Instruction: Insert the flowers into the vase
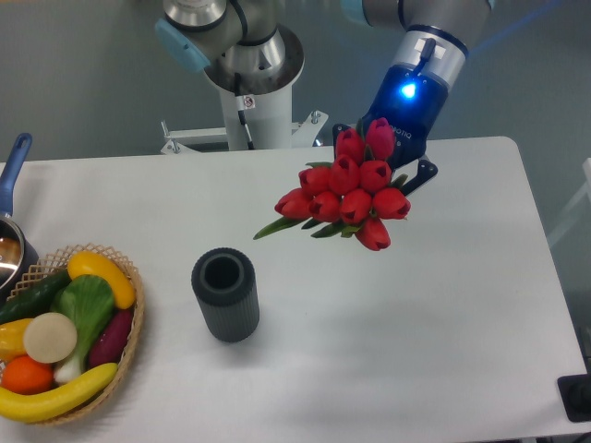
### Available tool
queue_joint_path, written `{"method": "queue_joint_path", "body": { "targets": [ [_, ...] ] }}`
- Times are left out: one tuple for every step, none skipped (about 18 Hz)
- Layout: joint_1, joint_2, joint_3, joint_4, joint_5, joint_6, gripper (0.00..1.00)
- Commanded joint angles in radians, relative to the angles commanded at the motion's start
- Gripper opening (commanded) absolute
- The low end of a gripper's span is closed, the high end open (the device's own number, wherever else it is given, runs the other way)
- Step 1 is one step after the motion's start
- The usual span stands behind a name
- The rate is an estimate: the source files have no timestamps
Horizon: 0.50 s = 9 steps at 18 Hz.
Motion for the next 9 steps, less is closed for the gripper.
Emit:
{"method": "queue_joint_path", "body": {
  "targets": [
    [-0.005,0.0,0.003,0.0,0.0,0.0,0.25],
    [-0.006,-0.002,0.003,0.0,-0.003,-0.005,0.25],
    [-0.008,-0.002,0.006,0.0,-0.003,-0.014,0.25],
    [-0.008,-0.003,0.012,0.0,-0.003,-0.027,0.26],
    [-0.008,-0.005,0.014,0.0,-0.003,-0.038,0.26],
    [-0.008,-0.008,0.014,0.002,-0.003,-0.041,0.26],
    [-0.008,-0.008,0.014,0.002,-0.003,-0.04,0.26],
    [-0.008,-0.008,0.014,0.002,-0.003,-0.041,0.26],
    [-0.009,-0.008,0.014,0.002,-0.003,-0.041,0.26]
  ]
}}
